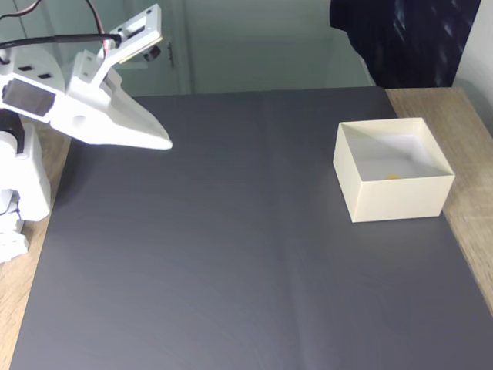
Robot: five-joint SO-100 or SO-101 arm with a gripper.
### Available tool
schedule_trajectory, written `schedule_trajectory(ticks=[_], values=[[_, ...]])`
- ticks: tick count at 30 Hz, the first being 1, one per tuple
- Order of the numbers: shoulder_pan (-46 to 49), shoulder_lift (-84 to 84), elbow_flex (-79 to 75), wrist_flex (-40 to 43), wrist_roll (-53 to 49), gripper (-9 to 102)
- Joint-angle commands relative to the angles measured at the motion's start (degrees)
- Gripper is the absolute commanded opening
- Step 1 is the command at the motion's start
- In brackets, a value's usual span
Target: Grasp a cube block and put it in the white box.
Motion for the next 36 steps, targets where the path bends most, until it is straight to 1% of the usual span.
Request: schedule_trajectory(ticks=[1,16,21,31,36], values=[[-0.4,0.5,1.2,-0.5,-0.6,0],[-0.8,0.5,9.1,-1.8,-0.9,0],[-1.0,0.5,11.4,0.0,-1.6,0],[-2.2,0.5,12.1,7.7,-2.5,0],[-2.2,0.5,12.6,9.1,-2.5,0]])
